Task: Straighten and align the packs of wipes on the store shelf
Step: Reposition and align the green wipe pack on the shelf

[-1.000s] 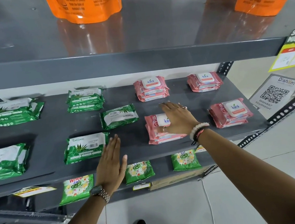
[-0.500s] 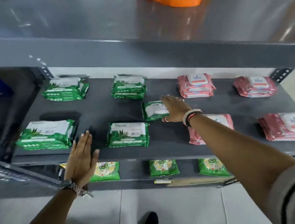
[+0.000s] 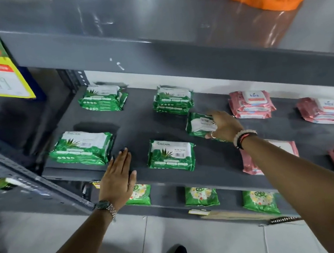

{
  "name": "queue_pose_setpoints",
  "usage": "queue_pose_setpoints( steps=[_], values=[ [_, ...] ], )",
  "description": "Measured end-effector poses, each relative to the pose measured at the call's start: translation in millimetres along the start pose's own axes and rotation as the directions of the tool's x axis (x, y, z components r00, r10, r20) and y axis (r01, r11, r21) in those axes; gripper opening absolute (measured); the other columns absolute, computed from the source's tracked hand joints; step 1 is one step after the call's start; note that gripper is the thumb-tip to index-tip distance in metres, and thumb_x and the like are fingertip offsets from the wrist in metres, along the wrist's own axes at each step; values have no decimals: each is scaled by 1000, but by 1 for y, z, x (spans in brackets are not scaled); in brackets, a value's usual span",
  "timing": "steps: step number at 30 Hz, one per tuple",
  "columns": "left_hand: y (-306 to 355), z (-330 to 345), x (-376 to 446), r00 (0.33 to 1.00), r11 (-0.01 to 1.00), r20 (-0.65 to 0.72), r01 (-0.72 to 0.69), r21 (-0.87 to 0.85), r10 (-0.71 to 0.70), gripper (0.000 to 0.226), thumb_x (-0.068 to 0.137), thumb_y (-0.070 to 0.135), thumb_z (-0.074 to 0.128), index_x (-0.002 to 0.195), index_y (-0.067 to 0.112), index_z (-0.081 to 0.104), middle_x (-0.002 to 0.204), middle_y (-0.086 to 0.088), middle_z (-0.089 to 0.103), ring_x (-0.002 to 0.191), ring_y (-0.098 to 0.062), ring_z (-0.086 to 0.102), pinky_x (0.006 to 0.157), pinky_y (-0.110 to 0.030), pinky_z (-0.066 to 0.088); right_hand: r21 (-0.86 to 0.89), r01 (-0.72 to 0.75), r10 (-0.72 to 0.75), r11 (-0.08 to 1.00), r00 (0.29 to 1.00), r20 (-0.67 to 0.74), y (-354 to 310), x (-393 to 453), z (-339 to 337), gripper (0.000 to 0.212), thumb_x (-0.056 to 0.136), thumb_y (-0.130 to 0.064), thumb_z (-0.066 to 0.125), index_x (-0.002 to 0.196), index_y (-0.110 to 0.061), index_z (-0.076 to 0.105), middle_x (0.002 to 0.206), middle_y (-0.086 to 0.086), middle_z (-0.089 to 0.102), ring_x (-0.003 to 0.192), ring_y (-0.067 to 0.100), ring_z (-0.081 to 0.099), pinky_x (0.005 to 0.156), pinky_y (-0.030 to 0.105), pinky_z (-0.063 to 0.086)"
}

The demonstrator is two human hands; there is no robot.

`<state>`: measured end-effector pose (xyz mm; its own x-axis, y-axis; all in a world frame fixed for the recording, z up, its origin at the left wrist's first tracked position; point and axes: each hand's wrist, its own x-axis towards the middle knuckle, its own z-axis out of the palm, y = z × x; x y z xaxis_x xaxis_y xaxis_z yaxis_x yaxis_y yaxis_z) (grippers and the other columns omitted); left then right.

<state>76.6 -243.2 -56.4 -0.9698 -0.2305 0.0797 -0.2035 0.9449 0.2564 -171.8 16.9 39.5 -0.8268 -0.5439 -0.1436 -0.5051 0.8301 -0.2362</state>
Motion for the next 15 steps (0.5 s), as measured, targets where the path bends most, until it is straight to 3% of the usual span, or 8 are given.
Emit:
queue_pose_setpoints(
  steps=[3,7,10,15],
  values=[
    [0,-1,0,1000,1000,-10,-15,-11,15,65,96,41,13,139,-1,36,149,-18,35,136,-31,35,113,-45,26,67,54,-49,996,996,-75,-24,-13,-8,71,65,-37,82,124,-13,51,118,8,62,105,26,58,89,39,51],
    [2,-3,0,999,999,-30,-32,-24,31,61,96,39,16,139,0,36,148,-16,37,136,-29,35,113,-44,26,100,137,-134,986,990,-33,-68,-29,-4,72,62,-38,83,122,-18,49,112,0,60,100,18,58,84,33,52],
    [2,-4,-1,999,999,-39,-20,-32,19,57,93,32,27,140,0,36,148,-15,37,136,-28,35,113,-44,27,46,205,-205,978,979,-10,-95,-37,8,71,63,-40,82,122,-19,49,115,-1,60,104,17,57,87,33,48],
    [5,-7,-1,999,1000,-30,-16,-25,15,57,92,31,28,139,-1,37,149,-16,36,137,-29,34,114,-45,25,-73,261,-257,963,965,59,-113,-42,21,76,67,-40,79,129,-13,44,129,5,54,120,25,48,99,42,44]
  ],
)
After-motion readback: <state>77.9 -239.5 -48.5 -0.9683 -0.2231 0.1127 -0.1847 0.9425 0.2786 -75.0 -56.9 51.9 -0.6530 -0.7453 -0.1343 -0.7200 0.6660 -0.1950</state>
